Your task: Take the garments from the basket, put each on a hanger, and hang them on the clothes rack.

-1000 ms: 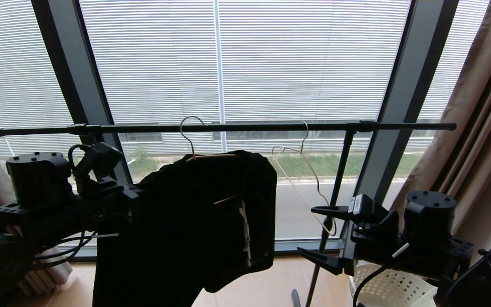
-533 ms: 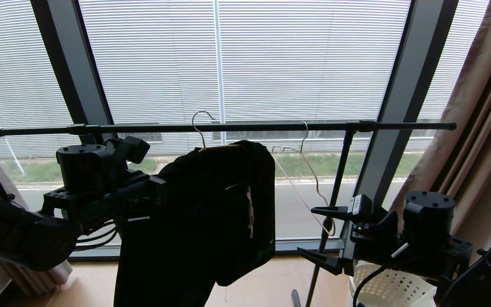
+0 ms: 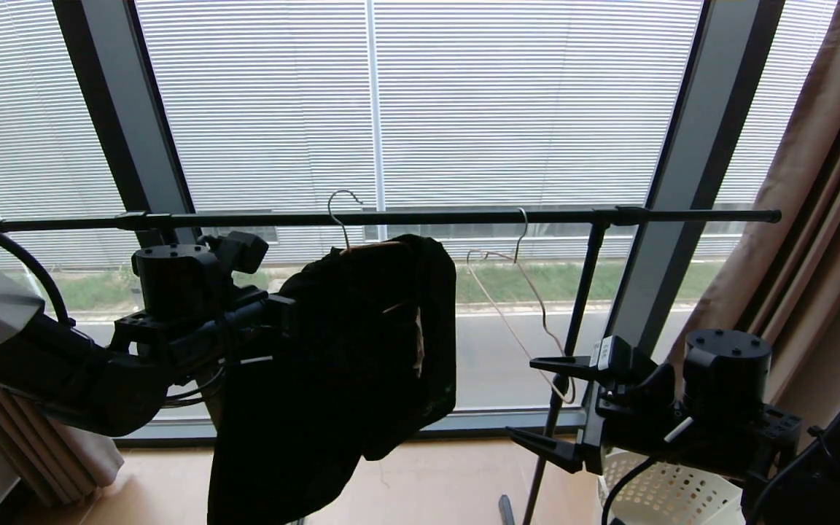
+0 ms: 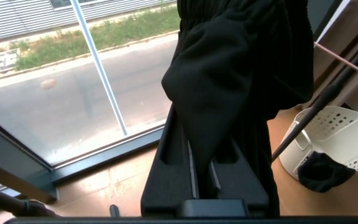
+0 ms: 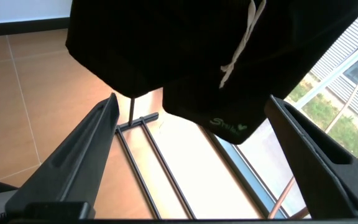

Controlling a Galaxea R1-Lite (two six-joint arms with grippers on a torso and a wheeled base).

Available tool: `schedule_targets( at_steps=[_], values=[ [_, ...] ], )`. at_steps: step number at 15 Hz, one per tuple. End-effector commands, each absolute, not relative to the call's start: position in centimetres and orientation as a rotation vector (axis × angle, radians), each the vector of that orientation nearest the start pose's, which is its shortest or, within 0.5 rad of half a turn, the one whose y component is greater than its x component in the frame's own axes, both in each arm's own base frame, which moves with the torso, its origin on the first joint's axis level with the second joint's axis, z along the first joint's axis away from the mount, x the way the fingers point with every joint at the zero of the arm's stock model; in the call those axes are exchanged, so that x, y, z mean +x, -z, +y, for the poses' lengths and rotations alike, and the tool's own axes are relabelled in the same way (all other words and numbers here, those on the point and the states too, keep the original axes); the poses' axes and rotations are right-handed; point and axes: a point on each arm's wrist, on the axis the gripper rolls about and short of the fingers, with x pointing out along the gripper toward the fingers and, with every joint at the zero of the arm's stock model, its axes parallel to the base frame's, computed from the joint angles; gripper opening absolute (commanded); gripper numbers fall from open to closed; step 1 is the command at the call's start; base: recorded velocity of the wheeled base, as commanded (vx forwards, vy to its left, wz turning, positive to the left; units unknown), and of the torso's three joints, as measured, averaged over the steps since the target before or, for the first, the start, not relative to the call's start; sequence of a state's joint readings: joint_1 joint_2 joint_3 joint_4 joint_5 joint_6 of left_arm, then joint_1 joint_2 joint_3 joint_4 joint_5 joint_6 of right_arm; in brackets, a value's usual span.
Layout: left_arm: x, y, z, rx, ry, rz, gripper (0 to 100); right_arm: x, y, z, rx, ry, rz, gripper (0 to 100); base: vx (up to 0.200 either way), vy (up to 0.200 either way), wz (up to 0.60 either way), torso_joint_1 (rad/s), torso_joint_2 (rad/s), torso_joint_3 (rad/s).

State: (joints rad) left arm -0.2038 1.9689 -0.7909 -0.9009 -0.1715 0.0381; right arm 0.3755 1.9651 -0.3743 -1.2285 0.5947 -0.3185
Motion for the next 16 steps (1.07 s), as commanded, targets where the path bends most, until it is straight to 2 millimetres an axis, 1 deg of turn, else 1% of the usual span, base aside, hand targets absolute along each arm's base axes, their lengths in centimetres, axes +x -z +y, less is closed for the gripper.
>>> schedule_targets(
  at_steps=[1,5,8,13,16],
  values=[
    [35.2,-10.6,-7.6,0.039,0.367,0.292,0,25.5,-6.5,11.4,-0.248,-1.011,0.222,100,0.000,0.000,0.00,0.000,0.00,0.000],
    [36.1,-10.1,-7.1,0.016,0.346,0.300,0,25.6,-6.4,11.4,-0.248,-1.011,0.224,100,0.000,0.000,0.00,0.000,0.00,0.000],
    [36.1,-10.0,-7.1,0.014,0.344,0.302,0,25.5,-6.4,11.5,-0.248,-1.012,0.225,100,0.000,0.000,0.00,0.000,0.00,0.000],
    [36.7,-9.2,-7.2,0.015,0.334,0.265,0,25.4,-6.4,11.6,-0.249,-1.019,0.226,100,0.000,0.000,0.00,0.000,0.00,0.000],
    [36.7,-9.1,-7.2,0.016,0.329,0.266,0,25.4,-6.4,11.6,-0.249,-1.019,0.226,100,0.000,0.000,0.00,0.000,0.00,0.000]
  ],
)
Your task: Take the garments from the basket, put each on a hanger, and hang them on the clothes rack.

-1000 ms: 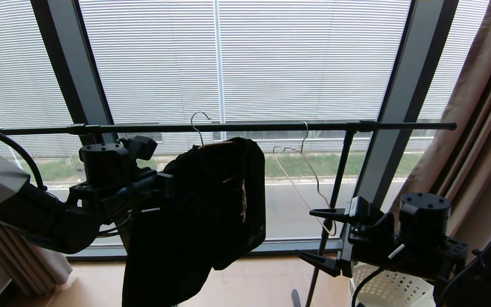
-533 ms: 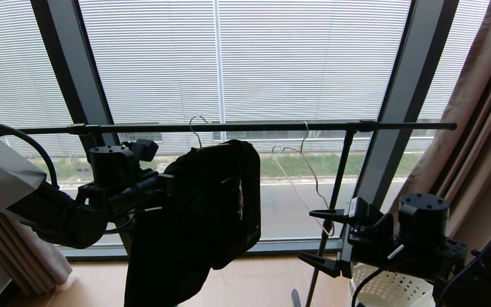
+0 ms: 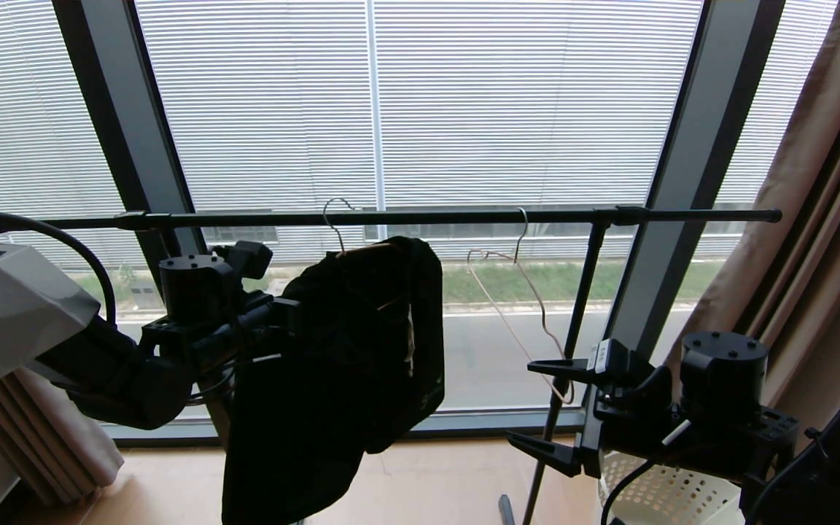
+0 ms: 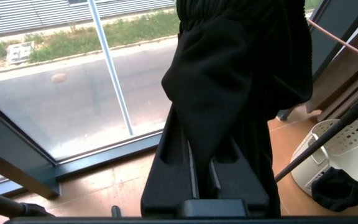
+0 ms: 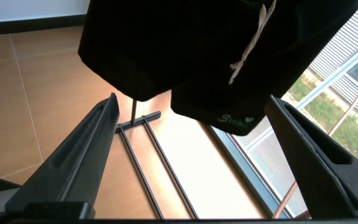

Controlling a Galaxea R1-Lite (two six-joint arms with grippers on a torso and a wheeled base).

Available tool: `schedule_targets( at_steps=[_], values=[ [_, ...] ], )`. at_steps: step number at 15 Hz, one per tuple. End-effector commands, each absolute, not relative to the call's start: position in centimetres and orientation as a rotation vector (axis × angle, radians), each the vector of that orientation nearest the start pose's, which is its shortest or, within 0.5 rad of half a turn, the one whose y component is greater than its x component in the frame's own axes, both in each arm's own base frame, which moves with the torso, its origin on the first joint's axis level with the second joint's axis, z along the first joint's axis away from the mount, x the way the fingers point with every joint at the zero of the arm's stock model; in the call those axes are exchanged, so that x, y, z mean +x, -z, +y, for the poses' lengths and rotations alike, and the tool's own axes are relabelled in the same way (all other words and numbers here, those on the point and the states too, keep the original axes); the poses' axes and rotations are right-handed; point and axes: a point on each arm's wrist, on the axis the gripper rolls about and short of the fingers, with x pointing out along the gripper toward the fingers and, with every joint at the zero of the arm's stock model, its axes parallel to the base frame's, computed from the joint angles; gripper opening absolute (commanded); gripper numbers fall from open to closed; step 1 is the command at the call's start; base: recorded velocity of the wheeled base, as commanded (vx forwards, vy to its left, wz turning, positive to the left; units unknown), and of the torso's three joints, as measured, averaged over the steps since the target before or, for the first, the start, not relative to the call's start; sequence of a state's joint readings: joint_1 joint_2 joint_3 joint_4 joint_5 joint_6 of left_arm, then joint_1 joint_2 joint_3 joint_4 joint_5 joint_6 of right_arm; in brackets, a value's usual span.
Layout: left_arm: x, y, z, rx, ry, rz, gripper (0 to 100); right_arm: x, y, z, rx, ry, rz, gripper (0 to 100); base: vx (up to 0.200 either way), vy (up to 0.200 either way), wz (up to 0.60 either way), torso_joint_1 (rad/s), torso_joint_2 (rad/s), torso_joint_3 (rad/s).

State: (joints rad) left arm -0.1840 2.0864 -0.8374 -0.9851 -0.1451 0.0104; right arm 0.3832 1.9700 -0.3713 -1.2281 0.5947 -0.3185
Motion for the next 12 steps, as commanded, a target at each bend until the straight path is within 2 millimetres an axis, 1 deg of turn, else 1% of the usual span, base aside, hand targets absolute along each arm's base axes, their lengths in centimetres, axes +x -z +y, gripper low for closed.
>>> schedule_targets(
  at_steps=[1,10,11,12],
  values=[
    [36.68,-9.06,-7.16,0.016,0.329,0.268,0,25.43,-6.32,11.62,-0.249,-1.019,0.228,100,0.000,0.000,0.00,0.000,0.00,0.000],
    [36.66,-8.99,-7.22,0.016,0.331,0.269,0,25.43,-6.32,11.62,-0.249,-1.019,0.228,100,0.000,0.000,0.00,0.000,0.00,0.000],
    [36.66,-8.99,-7.22,0.017,0.331,0.269,100,25.43,-6.32,11.62,-0.249,-1.019,0.228,100,0.000,0.000,0.00,0.000,0.00,0.000],
    [36.62,-9.01,-7.21,0.016,0.331,0.269,100,25.43,-6.32,11.62,-0.249,-1.019,0.228,100,0.000,0.000,0.00,0.000,0.00,0.000]
  ],
)
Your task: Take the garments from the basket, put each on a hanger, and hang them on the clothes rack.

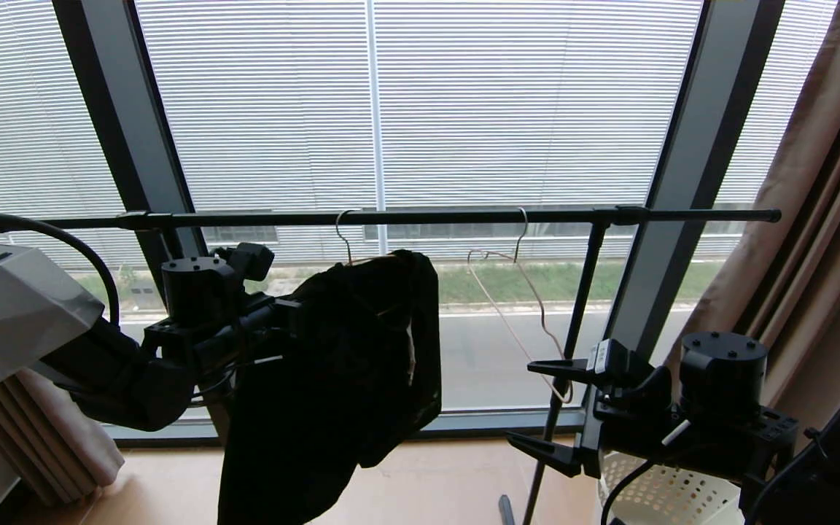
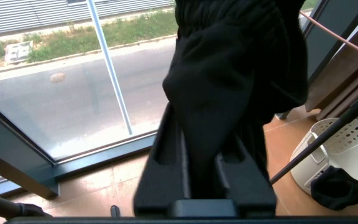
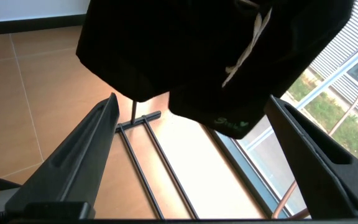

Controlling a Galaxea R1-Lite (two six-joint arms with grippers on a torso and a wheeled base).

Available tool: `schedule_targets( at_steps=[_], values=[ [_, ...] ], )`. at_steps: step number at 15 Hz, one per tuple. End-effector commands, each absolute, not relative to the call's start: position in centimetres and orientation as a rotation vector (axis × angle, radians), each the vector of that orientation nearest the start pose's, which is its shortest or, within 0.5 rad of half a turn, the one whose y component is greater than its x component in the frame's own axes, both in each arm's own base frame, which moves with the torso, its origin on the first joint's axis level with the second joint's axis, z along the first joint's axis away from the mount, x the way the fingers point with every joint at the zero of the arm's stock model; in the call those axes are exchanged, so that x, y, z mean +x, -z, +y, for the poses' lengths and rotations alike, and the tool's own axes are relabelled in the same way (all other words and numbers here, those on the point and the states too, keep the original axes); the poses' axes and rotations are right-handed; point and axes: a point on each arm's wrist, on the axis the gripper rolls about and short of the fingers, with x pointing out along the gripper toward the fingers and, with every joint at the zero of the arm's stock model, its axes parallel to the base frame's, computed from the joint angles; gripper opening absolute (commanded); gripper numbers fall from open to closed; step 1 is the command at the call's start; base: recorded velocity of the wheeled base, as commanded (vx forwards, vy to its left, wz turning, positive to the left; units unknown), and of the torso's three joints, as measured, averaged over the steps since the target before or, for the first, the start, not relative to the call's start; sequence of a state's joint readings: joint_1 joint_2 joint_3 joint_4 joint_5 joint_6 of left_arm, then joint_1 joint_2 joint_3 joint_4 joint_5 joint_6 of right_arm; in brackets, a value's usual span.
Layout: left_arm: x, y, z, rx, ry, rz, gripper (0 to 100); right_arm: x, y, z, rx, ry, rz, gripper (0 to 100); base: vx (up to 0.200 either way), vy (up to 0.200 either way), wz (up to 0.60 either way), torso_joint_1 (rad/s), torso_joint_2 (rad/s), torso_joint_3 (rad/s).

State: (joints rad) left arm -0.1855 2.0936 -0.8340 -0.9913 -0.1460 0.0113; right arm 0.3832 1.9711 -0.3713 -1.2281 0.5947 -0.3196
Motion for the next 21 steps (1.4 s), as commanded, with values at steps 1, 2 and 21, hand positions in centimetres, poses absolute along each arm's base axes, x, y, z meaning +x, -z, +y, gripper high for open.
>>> schedule_targets(
  at_steps=[1,2,21],
  values=[
    [36.5,-9.0,-7.2,0.016,0.332,0.272,100,25.4,-6.3,11.6,-0.249,-1.019,0.228,100,0.000,0.000,0.00,0.000,0.00,0.000],
    [36.5,-9.0,-7.2,0.015,0.335,0.268,100,25.4,-6.3,11.6,-0.249,-1.019,0.228,100,0.000,0.000,0.00,0.000,0.00,0.000],
    [31.6,-12.2,-6.8,-0.004,0.518,0.198,100,25.3,-6.3,11.6,-0.250,-1.019,0.227,100,0.000,0.000,0.00,0.000,0.00,0.000]
  ],
)
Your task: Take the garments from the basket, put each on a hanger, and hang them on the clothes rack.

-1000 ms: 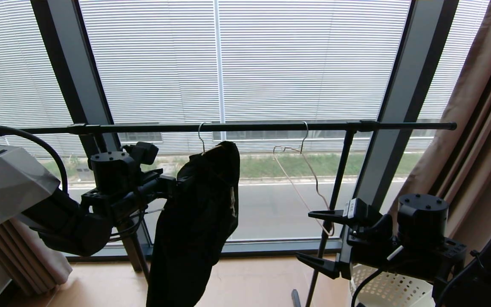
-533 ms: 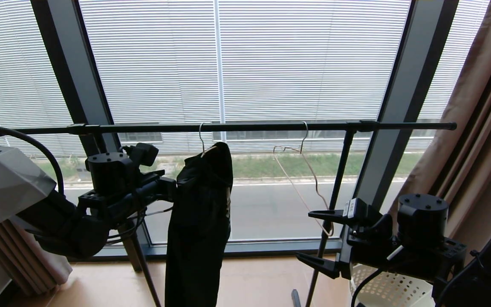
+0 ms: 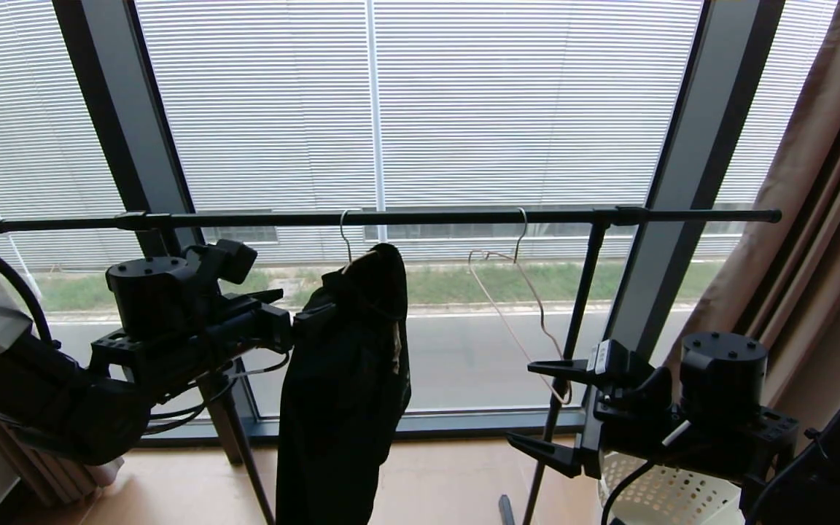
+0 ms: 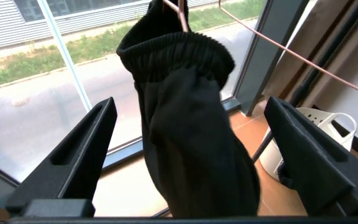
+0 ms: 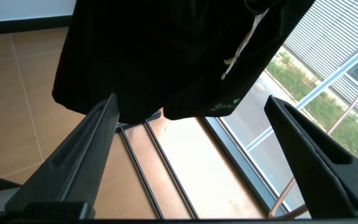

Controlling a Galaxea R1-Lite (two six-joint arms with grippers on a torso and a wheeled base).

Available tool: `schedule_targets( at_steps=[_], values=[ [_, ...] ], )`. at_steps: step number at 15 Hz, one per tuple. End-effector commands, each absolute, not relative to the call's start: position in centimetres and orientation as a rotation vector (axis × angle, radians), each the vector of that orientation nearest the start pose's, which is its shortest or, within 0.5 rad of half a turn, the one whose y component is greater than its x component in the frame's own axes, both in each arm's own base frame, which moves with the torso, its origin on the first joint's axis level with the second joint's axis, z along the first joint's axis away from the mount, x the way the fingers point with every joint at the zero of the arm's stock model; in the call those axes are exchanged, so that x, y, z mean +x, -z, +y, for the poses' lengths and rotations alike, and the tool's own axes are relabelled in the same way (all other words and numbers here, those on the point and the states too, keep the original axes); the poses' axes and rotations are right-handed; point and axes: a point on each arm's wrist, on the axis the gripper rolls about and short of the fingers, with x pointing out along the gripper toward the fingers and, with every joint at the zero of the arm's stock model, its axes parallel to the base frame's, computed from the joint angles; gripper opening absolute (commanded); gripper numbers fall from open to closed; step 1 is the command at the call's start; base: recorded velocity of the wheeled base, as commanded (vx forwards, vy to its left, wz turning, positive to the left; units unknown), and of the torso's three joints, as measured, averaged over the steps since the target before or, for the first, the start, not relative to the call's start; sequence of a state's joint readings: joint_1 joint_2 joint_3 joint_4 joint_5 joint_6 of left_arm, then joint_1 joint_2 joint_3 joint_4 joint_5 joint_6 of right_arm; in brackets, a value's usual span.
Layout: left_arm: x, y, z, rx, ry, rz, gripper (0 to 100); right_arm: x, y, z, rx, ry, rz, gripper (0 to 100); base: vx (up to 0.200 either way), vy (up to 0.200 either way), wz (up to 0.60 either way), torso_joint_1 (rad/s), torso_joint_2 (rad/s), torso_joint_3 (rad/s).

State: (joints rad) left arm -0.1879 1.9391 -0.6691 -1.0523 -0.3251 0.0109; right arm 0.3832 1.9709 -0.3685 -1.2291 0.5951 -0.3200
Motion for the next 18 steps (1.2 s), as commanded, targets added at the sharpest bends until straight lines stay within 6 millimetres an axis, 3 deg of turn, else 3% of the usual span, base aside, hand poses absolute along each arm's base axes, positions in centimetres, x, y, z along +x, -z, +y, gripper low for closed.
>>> schedule_targets(
  at_steps=[1,4,7,9,12,13,15,16,17,18],
  values=[
    [31.1,-12.4,-6.7,-0.005,0.529,0.195,100,25.3,-6.5,11.6,-0.250,-1.019,0.224,100,0.000,0.000,0.00,0.000,0.00,0.000],
    [28.4,-13.7,-6.3,-0.006,0.593,0.174,100,25.1,-7.2,11.5,-0.271,-1.002,0.188,100,0.000,0.000,0.00,0.000,0.00,0.000],
    [25.4,-15.6,-5.8,0.006,0.596,0.113,100,23.5,-11.0,10.6,-0.314,-0.872,0.037,100,0.000,0.000,0.00,0.000,0.00,0.000],
    [22.4,-16.4,-4.9,0.076,0.583,0.068,100,20.3,-13.4,9.1,-0.325,-0.776,-0.023,100,0.000,0.000,0.00,0.000,0.00,0.000],
    [18.2,-15.8,-3.6,0.124,0.559,0.097,100,16.1,-13.2,7.0,-0.340,-0.610,0.033,100,0.000,0.000,0.00,0.000,0.00,0.000],
    [16.2,-15.0,-3.3,0.123,0.560,0.122,100,14.1,-12.6,6.1,-0.345,-0.561,0.057,100,0.000,0.000,0.00,0.000,0.00,0.000],
    [13.3,-13.4,-2.9,0.124,0.566,0.163,100,11.8,-12.6,4.8,-0.333,-0.429,0.108,100,0.000,0.000,0.00,0.000,0.00,0.000],
    [13.3,-13.4,-2.9,0.124,0.566,0.163,100,11.8,-12.6,4.8,-0.333,-0.429,0.108,100,0.000,0.000,0.00,0.000,0.00,0.000],
    [11.9,-12.7,-2.7,0.132,0.569,0.167,100,9.9,-12.7,4.0,-0.317,-0.384,0.129,100,0.000,0.000,0.00,0.000,0.00,0.000],
    [11.9,-12.7,-2.7,0.132,0.569,0.167,100,9.9,-12.7,4.0,-0.317,-0.384,0.129,100,0.000,0.000,0.00,0.000,0.00,0.000]
  ],
)
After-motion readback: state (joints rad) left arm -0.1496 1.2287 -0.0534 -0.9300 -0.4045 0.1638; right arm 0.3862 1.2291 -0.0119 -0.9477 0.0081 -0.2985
